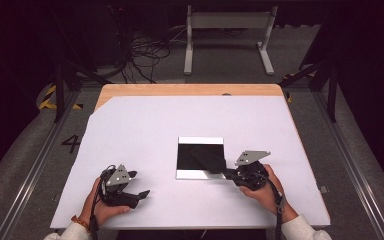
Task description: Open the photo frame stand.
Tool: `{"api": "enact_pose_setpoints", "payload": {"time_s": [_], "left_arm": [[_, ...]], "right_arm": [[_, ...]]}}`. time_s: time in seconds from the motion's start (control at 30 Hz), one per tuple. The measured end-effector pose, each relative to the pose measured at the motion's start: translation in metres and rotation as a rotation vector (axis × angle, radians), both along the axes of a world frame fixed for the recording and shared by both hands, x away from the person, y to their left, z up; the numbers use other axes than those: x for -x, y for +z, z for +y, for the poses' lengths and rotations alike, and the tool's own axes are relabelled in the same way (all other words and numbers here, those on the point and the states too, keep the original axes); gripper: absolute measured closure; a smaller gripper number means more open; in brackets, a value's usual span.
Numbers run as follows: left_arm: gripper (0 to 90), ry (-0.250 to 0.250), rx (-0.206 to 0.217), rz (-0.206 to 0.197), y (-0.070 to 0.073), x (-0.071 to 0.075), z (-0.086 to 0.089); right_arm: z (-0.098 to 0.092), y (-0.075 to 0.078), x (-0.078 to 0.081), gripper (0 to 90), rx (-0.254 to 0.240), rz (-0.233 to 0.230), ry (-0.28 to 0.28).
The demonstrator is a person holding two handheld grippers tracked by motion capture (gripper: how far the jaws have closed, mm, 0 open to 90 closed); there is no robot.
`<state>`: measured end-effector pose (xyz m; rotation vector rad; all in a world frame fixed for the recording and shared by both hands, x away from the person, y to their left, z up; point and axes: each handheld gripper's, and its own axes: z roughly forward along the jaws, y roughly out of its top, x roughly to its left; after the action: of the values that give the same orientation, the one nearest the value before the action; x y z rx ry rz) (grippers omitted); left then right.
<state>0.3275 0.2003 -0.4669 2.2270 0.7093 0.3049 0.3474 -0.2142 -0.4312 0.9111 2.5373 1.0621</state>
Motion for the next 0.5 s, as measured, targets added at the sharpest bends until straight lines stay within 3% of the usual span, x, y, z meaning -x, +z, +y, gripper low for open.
{"api": "enact_pose_setpoints", "payload": {"time_s": [0.27,0.5], "left_arm": [[20.0,0.002,-0.005,0.005,-0.001,0.0,-0.001],[19.9,-0.002,-0.005,0.012,-0.001,0.0,-0.001]], "right_arm": [[0.001,0.009,0.003,83.2,-0.081,-0.069,-0.022],[0.002,0.013,0.002,86.5,-0.107,-0.106,-0.024]]}}
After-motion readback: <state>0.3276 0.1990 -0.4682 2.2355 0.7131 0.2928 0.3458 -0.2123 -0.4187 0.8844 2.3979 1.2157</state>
